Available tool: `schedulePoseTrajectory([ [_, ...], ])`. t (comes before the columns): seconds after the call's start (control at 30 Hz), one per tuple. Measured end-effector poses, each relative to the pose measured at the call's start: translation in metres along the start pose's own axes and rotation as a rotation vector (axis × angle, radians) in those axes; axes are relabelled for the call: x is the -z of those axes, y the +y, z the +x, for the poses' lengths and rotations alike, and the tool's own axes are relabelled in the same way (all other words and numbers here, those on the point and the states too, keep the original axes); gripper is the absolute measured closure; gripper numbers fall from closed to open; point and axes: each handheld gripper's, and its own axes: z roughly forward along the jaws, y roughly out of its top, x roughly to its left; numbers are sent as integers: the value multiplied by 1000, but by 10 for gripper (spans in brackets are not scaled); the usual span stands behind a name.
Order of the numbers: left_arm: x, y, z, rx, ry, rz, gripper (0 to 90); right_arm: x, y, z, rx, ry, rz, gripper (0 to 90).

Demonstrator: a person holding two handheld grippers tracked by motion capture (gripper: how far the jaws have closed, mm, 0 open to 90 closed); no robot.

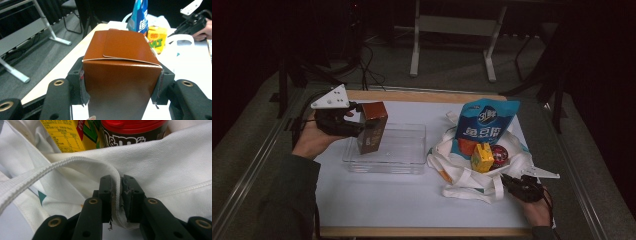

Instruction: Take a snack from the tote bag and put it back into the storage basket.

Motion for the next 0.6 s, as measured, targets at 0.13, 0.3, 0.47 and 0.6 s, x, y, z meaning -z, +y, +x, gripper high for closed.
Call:
schedulePoseTrajectory([
  [0.13,-3,-3,1,-12,9,46,430,0,0,0,-1,-1,0,775],
  [0.3,-7,-7,2,-11,-11,68,430,0,0,0,-1,-1,0,775],
  [0.47,-14,-10,1,-21,-25,116,430,0,0,0,-1,-1,0,776],
  [0.6,-22,-13,1,-23,-46,147,429,0,0,0,0,-2,1,776],
])
